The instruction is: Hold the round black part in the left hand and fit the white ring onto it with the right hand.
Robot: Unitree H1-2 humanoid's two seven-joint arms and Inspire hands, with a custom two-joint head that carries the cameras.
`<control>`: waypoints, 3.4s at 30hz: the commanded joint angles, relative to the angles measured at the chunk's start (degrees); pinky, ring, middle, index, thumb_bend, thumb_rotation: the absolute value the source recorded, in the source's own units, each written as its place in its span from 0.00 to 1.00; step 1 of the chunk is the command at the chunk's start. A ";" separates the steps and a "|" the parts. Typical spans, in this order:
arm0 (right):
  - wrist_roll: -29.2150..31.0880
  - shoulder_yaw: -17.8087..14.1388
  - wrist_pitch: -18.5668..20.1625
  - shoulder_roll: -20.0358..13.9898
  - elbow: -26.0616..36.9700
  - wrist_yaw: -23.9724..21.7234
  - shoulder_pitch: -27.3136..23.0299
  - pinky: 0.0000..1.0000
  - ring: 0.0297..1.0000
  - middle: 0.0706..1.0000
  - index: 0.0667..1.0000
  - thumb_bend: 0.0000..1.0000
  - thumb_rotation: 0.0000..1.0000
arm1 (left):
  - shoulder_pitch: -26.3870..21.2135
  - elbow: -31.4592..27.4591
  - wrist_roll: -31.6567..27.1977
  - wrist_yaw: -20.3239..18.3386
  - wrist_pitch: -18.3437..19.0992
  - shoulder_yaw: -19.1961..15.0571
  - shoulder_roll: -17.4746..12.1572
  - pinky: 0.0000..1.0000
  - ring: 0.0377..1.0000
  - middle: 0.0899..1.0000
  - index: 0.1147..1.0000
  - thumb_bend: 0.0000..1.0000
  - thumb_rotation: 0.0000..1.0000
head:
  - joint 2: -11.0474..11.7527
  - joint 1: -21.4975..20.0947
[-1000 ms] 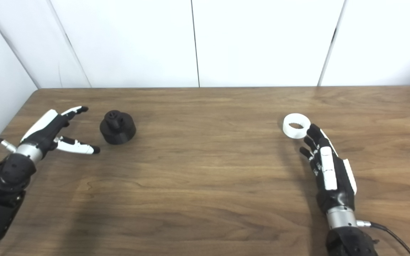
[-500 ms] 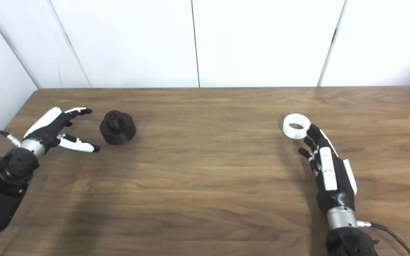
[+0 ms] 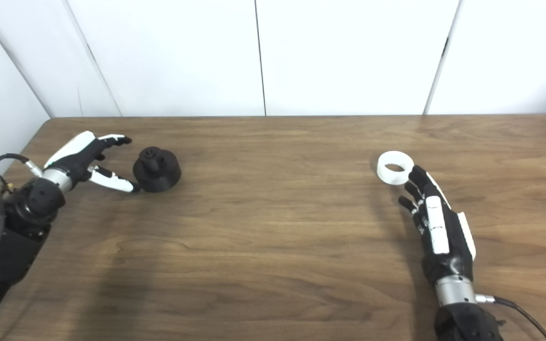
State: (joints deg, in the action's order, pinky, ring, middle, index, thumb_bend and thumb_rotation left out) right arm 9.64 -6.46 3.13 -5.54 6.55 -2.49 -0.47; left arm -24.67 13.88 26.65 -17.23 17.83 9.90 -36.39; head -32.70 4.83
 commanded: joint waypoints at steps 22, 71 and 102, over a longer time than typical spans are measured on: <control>0.37 -0.39 -2.32 -0.30 1.11 -0.61 0.79 0.86 0.92 0.92 0.90 0.53 0.91 | -5.15 1.25 0.22 -2.68 -0.68 2.21 0.08 0.88 0.97 0.92 0.83 0.99 0.26 | -0.56 -0.61; 0.22 -0.67 -0.56 -0.07 2.13 0.14 1.05 0.86 0.92 0.92 0.89 0.54 0.90 | -6.54 6.17 0.93 0.53 -6.95 2.47 2.50 0.82 0.92 0.88 0.69 0.84 0.15 | -0.58 -2.12; -0.26 -0.36 0.08 -0.58 2.28 -0.05 1.06 0.86 0.92 0.91 0.90 0.55 0.91 | -5.03 4.33 1.02 1.34 -7.14 2.10 3.22 0.80 0.90 0.86 0.66 0.85 0.14 | -0.88 -2.14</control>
State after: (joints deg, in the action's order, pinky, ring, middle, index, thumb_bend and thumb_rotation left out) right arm 9.54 -6.81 3.56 -5.84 7.73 -2.38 0.73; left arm -28.17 19.64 27.47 -16.55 11.40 12.47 -32.40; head -33.57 2.64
